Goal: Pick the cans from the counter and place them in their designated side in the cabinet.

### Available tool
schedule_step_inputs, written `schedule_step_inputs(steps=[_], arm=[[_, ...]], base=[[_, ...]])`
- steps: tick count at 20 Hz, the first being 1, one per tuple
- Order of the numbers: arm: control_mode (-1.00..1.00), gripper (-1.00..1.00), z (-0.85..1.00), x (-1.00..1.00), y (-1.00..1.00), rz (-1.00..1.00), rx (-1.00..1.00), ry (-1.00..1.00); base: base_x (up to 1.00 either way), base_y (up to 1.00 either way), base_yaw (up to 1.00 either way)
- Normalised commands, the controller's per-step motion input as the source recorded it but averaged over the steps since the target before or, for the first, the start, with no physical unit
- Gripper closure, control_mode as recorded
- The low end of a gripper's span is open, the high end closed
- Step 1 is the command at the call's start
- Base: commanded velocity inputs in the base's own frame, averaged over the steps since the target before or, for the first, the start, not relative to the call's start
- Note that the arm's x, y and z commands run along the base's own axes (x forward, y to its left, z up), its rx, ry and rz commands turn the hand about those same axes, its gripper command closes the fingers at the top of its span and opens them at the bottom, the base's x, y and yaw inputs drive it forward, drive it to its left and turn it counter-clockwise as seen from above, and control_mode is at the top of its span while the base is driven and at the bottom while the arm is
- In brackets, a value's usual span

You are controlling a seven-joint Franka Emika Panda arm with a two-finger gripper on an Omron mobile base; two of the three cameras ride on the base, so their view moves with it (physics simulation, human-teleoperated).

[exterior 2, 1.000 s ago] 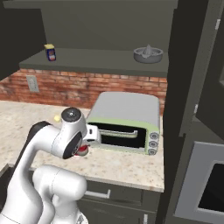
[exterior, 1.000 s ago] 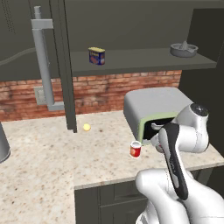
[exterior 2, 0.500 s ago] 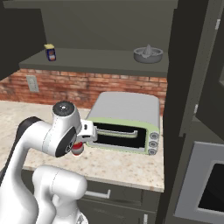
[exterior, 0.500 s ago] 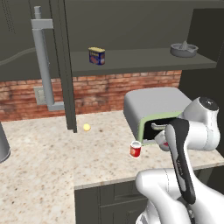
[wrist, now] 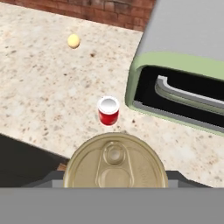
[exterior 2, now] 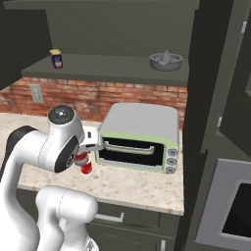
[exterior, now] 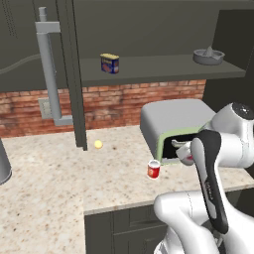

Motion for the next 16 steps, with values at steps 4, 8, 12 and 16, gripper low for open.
schedule_step_inputs(steps=[4,8,12,16], arm=[[-1.00,1.00,0.31,0.00,0.14,0.04,-0.01,-0.06],[-1.00,1.00,0.35,-0.05,0.10,0.04,-0.01,-0.04],[-1.00,1.00,0.31,0.00,0.09,0.06,0.00,-0.04],[-1.00,1.00,0.34,0.00,0.08,0.06,0.00,-0.06]], base=[[0.00,0.00,0.00],[0.00,0.00,0.00],[0.00,0.00,0.00],[0.00,0.00,0.00]])
